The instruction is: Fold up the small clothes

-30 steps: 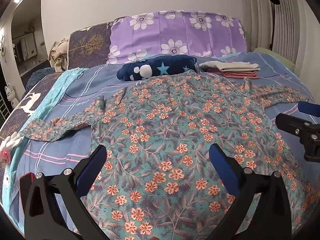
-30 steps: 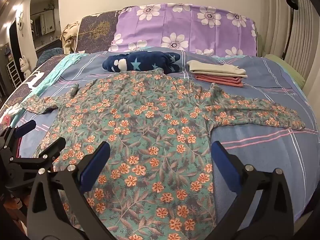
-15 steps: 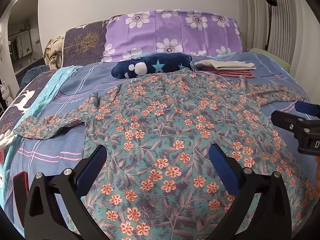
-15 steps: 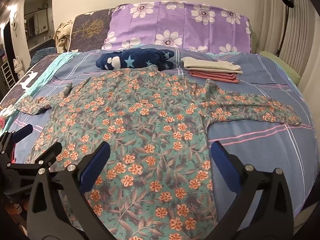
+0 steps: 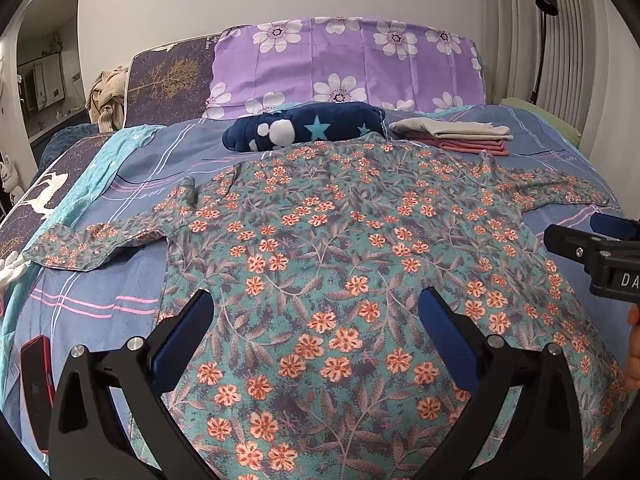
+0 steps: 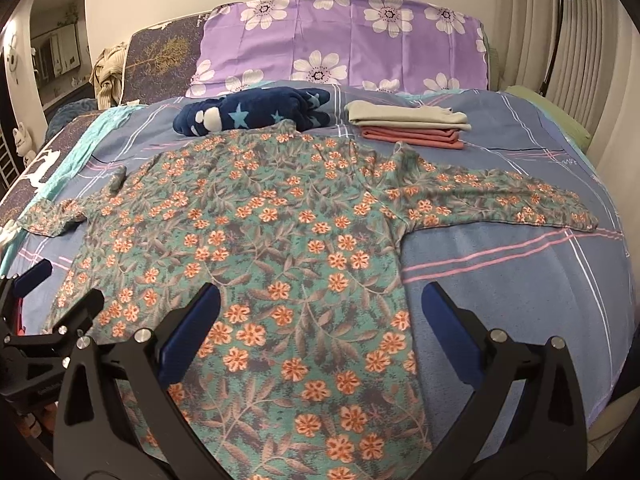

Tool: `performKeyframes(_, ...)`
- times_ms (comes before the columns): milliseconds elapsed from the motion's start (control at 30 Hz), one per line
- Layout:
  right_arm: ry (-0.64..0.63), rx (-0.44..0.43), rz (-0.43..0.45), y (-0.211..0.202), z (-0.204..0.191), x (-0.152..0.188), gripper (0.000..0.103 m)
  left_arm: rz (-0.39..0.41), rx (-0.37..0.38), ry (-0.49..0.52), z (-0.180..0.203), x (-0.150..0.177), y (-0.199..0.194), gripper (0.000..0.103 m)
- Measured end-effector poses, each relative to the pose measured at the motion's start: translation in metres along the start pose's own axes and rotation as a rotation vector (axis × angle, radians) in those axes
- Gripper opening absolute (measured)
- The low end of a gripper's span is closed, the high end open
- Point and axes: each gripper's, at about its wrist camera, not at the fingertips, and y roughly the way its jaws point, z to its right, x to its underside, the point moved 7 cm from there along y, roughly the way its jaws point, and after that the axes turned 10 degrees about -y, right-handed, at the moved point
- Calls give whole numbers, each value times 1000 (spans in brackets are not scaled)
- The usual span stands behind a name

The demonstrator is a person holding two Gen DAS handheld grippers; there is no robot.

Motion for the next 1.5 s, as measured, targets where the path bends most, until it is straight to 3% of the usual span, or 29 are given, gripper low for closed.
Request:
performKeyframes(333,8,5,-23,8,6,4,101,13,31,-7,3,0,0,102)
performKeyframes(633,13,25,-35,12,13,8,101,-17,106,-24,12,2,1,102)
performKeyframes(867,18,36,-43,14,17,9,101,59,107,34,27,0,-10,102)
performKeyframes(1100,13,46,-41,13,18,10,101,30,172,14,28,3,-9,102)
performKeyframes(1500,11,51,-51,15,19,13,101,12,161,-7,19,8,-6,102)
